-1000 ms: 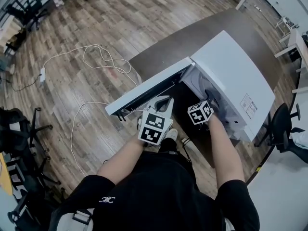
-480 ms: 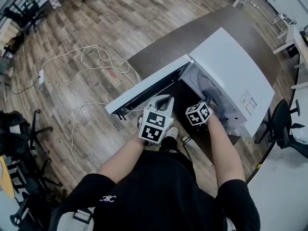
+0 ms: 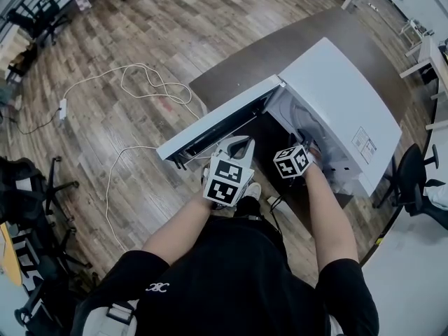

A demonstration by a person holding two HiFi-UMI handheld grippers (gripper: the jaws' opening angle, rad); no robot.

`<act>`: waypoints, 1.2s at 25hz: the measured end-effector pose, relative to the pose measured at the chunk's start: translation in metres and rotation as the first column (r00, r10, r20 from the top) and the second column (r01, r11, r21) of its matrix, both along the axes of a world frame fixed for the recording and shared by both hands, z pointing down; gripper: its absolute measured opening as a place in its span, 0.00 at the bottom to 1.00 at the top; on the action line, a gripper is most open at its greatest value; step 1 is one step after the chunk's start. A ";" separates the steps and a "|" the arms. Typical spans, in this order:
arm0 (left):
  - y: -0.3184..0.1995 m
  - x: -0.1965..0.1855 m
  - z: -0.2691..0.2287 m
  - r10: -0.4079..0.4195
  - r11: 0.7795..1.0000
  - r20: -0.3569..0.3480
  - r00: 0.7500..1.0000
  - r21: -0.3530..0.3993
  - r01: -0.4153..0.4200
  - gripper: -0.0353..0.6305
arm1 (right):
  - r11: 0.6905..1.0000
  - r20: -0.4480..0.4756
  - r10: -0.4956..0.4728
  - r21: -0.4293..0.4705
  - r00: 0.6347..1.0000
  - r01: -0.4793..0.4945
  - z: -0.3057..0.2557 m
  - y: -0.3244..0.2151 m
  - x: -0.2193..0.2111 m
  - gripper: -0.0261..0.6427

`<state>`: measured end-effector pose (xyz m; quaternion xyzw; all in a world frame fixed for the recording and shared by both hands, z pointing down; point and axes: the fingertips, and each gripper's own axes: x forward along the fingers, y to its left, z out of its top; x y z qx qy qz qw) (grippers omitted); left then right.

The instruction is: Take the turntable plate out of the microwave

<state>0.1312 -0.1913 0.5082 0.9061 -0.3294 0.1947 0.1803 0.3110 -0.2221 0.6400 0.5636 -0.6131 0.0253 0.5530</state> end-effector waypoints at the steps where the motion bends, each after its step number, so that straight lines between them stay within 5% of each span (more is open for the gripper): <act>1: 0.000 -0.001 0.000 -0.001 1.000 0.000 1.000 0.000 0.001 0.06 | 1.000 0.012 0.003 -0.005 1.000 -0.003 -0.001 -0.001 0.001 0.21; 11: 0.005 -0.001 0.006 0.007 1.000 0.010 1.000 -0.013 -0.007 0.06 | 0.998 0.124 0.058 0.027 0.991 -0.062 -0.008 0.001 0.006 0.24; 30: 0.000 -0.008 0.011 -0.001 0.999 0.002 1.000 -0.035 0.001 0.06 | 0.998 0.059 0.028 0.061 0.998 -0.032 -0.018 -0.012 0.007 0.27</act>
